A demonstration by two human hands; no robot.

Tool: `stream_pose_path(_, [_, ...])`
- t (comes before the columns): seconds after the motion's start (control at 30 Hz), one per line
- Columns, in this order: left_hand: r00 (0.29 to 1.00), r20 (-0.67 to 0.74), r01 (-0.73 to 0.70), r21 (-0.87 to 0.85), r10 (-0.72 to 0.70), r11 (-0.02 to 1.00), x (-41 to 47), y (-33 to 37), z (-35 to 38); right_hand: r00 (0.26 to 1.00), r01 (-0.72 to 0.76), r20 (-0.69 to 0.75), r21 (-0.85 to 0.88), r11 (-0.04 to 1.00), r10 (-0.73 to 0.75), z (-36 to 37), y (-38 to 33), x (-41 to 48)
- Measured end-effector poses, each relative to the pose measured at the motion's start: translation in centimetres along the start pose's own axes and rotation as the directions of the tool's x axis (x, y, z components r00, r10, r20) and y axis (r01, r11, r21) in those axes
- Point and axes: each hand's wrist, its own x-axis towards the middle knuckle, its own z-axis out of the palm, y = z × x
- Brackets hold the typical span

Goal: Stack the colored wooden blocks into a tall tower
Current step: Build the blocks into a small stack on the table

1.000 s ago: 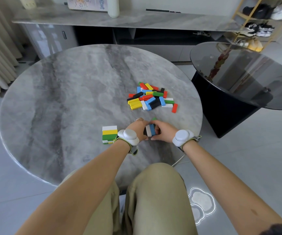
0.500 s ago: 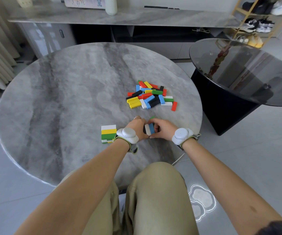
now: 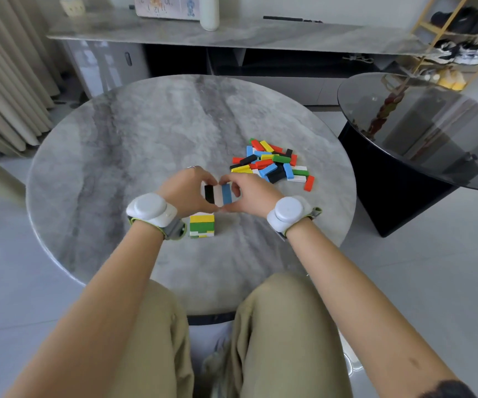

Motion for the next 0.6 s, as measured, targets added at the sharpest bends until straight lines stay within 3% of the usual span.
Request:
stream_pose_path(0.2, [0.996, 0.061, 0.060, 0.005, -0.060, 0.998, -1.3, -3.5, 0.3, 0.998, 0.000, 0.064, -0.049, 0.999, 0.004, 2.9, -2.6, 1.3])
stream_pose_path(0.6, [0.986, 0.158, 0.039, 0.082, -0.051, 0.996, 0.1, -4.0, 2.1, 0.991, -0.080, 0.110, -0.007, 0.997, 0.080, 4.5, -1.1, 1.7])
